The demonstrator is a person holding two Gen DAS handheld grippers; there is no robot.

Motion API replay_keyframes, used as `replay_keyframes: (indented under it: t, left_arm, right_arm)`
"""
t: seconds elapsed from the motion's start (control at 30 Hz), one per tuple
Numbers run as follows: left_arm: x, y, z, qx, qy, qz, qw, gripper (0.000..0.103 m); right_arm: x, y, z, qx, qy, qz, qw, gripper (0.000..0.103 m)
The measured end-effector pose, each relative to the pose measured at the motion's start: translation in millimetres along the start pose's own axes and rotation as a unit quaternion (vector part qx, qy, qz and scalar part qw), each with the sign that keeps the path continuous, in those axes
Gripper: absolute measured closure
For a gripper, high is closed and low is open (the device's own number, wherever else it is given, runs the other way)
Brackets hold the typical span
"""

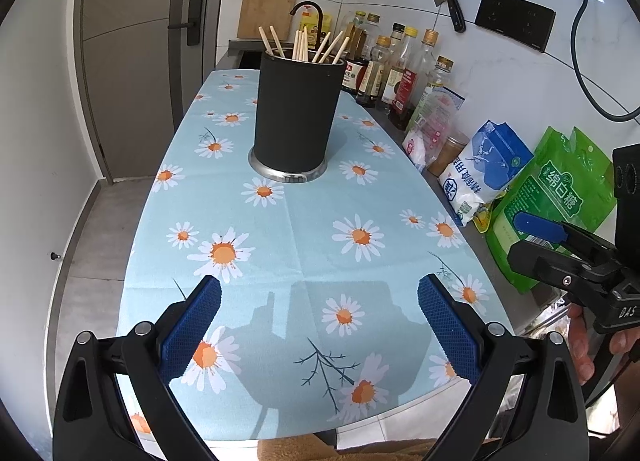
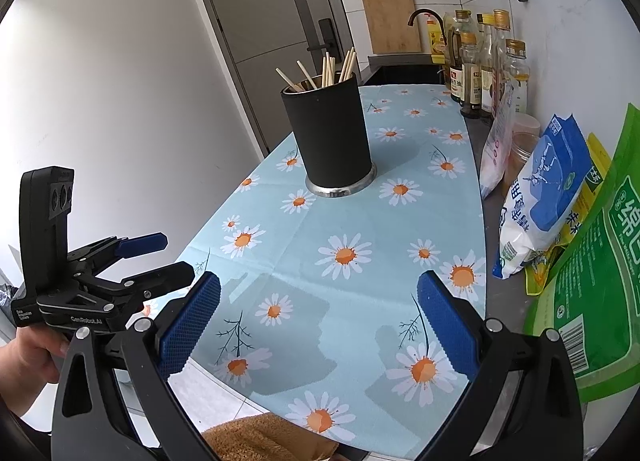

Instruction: Organize utensils

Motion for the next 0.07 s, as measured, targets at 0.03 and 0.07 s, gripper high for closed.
replay_keyframes:
  t: [0.03, 0.07]
  left_arm:
    - [-0.8, -0.1, 0.2, 0.0, 0.001, 0.001, 1.0, 0.007]
    - [-1.3, 0.3, 0.3, 0.0, 0.001, 0.001, 1.0, 0.007]
  right_arm:
    - [-1.5, 0.1, 0.3, 0.0, 0.001, 0.002, 1.0, 0.005]
    - [-2.4, -0.4, 0.5, 0.0, 0.002, 0.003, 1.0, 0.005]
Point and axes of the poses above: each gripper's, at about its wrist camera, not at the fingertips, and z roughly the way its jaws point, x to its left, y to its top, the point moved 4 cm from there along z, roughly the way its jaws point, and after that the axes turned 14 degrees about -z, right-handed, at the moved point
